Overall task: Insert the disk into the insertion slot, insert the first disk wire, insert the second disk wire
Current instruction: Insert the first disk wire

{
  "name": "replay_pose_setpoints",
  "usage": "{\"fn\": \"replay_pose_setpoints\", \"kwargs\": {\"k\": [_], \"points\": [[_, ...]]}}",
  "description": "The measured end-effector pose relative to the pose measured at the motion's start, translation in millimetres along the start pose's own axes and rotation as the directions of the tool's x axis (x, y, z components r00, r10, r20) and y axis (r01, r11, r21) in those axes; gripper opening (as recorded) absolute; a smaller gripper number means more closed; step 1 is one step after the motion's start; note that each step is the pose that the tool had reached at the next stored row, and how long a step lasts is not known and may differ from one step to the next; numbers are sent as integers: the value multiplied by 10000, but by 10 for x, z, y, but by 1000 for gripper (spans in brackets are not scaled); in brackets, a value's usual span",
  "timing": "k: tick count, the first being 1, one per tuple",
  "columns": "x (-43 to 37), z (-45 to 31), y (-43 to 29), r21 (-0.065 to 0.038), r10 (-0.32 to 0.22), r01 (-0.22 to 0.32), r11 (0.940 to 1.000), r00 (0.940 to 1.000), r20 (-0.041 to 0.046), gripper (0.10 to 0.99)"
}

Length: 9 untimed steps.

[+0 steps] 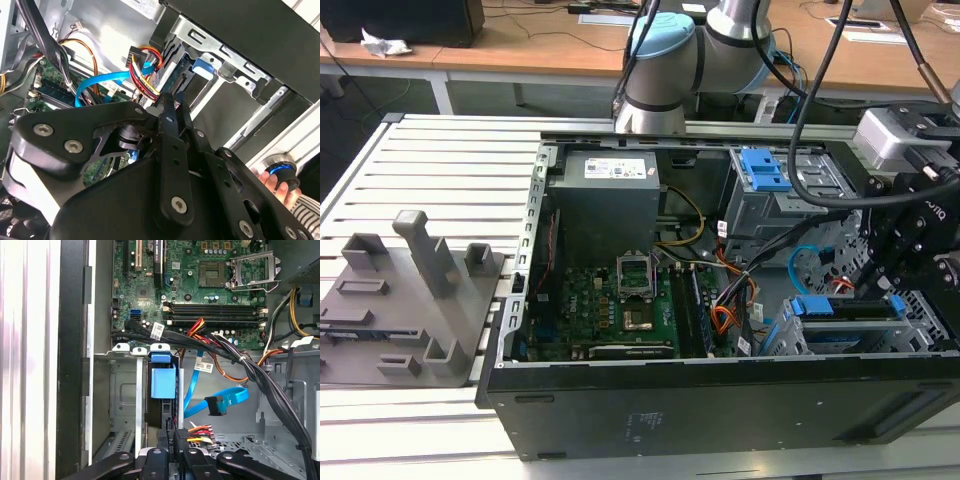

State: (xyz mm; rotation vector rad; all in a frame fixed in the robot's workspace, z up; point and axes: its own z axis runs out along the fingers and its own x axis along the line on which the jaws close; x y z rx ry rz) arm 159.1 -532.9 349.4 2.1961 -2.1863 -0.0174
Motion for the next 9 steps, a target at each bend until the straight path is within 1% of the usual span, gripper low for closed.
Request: {"fn": "replay_pose_setpoints", "kwargs": {"k": [6, 9], "points": [[1, 0, -3, 0, 0, 0, 10000, 10000, 1, 176], [1, 1, -18, 1, 0, 0, 10000, 10000, 2, 176]]}}
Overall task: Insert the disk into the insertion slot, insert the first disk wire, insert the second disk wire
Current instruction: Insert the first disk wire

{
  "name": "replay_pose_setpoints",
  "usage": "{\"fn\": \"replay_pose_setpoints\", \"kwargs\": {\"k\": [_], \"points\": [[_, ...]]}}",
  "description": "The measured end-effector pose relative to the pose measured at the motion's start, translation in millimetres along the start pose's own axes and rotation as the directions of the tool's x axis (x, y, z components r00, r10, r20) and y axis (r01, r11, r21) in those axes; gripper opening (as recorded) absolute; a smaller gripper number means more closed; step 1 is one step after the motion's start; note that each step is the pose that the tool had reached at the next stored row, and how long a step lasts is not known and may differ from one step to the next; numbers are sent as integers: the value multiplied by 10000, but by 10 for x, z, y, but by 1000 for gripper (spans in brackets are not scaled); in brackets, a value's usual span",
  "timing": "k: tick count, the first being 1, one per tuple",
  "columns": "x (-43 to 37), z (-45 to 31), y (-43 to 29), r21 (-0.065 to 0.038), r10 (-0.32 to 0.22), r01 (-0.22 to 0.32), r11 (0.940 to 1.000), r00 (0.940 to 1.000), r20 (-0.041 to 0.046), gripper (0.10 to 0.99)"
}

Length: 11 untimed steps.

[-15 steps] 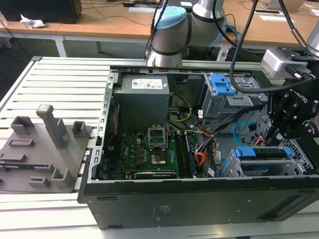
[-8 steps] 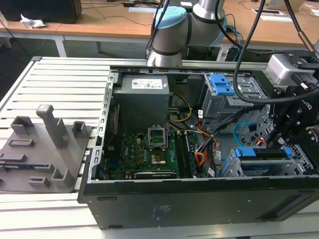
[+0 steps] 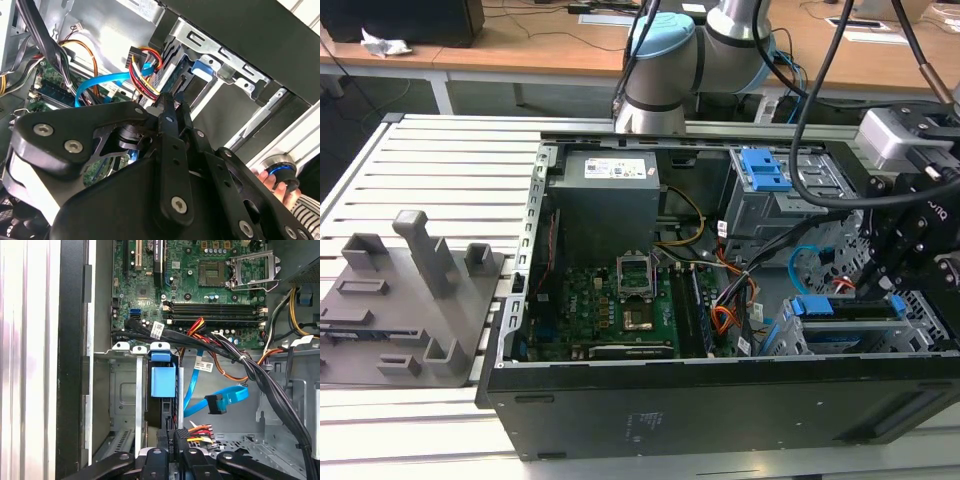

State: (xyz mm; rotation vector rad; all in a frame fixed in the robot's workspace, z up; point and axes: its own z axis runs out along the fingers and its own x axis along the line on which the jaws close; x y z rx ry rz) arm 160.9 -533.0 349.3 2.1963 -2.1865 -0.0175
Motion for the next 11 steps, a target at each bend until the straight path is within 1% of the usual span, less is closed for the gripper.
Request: {"fn": "replay_pose_setpoints", "kwargs": {"k": [5, 11], "points": [[0, 7, -9, 0, 0, 0, 10000, 10000, -2, 176], [-1, 40, -17, 0, 0, 0, 10000, 10000, -1, 176]]}}
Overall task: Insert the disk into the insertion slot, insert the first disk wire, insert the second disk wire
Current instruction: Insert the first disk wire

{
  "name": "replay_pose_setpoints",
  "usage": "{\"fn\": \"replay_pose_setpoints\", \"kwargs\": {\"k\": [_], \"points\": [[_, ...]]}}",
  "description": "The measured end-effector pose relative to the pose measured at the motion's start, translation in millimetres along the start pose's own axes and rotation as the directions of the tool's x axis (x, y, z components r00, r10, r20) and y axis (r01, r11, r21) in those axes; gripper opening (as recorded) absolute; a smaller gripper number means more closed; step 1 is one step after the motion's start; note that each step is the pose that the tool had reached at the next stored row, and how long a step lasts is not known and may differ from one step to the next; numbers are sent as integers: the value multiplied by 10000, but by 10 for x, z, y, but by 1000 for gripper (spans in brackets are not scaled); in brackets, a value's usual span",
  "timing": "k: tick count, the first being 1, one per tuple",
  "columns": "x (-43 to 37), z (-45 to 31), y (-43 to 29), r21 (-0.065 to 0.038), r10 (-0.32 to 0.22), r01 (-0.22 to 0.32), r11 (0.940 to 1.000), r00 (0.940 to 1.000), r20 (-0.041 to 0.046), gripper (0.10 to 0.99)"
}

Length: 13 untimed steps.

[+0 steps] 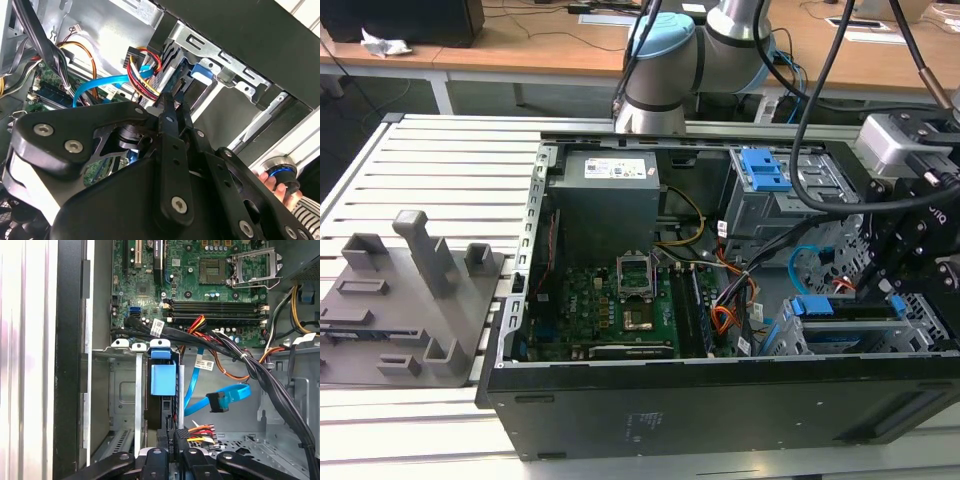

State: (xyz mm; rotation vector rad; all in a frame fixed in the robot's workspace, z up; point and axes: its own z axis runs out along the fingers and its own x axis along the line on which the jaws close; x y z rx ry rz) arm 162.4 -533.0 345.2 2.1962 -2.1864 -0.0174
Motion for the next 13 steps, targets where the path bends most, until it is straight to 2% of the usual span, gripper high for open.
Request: {"fn": "replay_pose_setpoints", "kwargs": {"k": [13], "points": [[-1, 25, -26, 0, -1, 1, 10000, 10000, 2, 176]]}}
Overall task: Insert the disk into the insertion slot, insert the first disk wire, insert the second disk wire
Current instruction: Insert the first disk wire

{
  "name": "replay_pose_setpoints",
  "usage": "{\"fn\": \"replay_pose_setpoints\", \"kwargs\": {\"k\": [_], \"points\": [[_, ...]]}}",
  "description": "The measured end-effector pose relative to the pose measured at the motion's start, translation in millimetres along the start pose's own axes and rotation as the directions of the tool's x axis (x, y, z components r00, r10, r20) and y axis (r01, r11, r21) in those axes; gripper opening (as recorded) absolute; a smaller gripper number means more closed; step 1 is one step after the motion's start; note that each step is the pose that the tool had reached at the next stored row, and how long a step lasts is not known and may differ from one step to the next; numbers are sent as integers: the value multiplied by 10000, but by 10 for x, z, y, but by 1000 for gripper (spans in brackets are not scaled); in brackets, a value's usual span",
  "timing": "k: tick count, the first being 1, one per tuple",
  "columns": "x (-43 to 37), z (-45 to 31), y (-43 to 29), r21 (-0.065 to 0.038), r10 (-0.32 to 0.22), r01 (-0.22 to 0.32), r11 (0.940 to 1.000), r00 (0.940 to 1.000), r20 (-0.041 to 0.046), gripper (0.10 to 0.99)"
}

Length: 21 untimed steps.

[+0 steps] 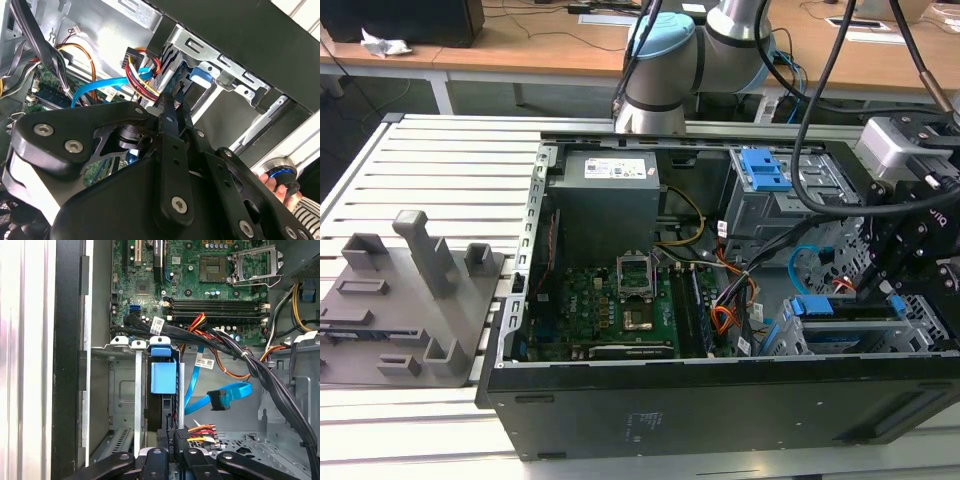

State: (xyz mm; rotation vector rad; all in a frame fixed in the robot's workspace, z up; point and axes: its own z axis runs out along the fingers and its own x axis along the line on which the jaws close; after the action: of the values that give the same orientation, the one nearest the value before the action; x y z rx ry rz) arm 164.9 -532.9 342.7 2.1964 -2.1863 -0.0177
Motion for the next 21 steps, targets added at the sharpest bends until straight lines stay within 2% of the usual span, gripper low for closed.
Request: {"fn": "replay_pose_setpoints", "kwargs": {"k": [17, 21], "points": [[0, 22, -54, 0, 0, 0, 10000, 10000, 33, 176], [0, 16, -21, 4, -3, 3, 10000, 9999, 108, 176]]}}
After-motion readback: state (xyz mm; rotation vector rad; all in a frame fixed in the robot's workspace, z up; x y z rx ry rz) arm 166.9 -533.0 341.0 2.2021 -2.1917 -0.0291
